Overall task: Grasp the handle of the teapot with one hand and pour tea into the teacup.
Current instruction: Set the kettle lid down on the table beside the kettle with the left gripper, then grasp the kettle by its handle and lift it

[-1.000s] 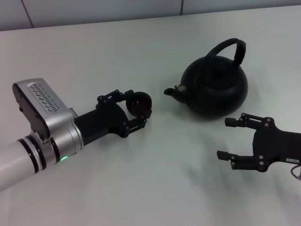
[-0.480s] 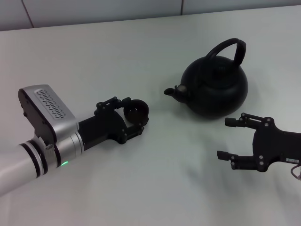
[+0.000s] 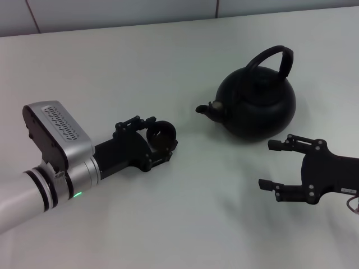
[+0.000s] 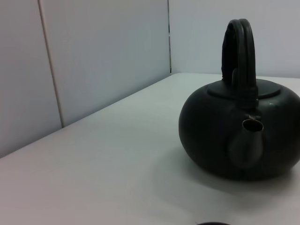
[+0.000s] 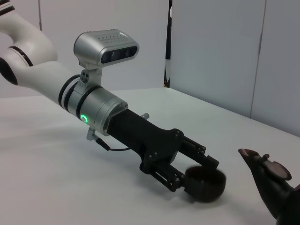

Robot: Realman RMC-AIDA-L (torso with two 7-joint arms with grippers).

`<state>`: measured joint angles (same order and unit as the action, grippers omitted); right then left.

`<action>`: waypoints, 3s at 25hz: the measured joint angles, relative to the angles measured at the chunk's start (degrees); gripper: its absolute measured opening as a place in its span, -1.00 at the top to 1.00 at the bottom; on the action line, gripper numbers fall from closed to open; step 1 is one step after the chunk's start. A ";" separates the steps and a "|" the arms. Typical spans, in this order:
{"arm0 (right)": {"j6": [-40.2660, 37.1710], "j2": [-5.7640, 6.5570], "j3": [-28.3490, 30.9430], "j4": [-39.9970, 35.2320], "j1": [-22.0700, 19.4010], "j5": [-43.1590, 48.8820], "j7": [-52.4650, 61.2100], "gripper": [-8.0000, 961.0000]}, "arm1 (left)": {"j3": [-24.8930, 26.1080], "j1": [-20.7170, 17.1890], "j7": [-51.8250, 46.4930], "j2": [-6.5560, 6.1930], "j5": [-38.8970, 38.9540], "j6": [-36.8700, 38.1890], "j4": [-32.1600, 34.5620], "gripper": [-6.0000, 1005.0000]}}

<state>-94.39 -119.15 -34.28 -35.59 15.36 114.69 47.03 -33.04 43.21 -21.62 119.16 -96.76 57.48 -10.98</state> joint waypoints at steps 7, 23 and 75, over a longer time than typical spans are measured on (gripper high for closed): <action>0.00 0.00 0.00 0.00 0.02 0.00 0.06 -0.71 | 0.04 0.03 0.00 0.00 0.00 0.25 -0.02 -0.44; 0.00 -0.01 0.78 0.00 0.21 -0.83 0.09 -0.71 | -5.58 -20.32 -19.83 -1.18 -0.03 35.03 25.83 -0.44; 1.75 -0.32 15.43 37.40 -4.52 -35.24 -32.61 -0.71 | -8.67 -26.76 -20.85 -1.94 -5.98 30.39 33.31 -0.44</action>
<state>-92.64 -119.47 -18.85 1.80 10.84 79.45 14.42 -41.71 16.45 -42.46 117.22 -102.74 87.87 22.33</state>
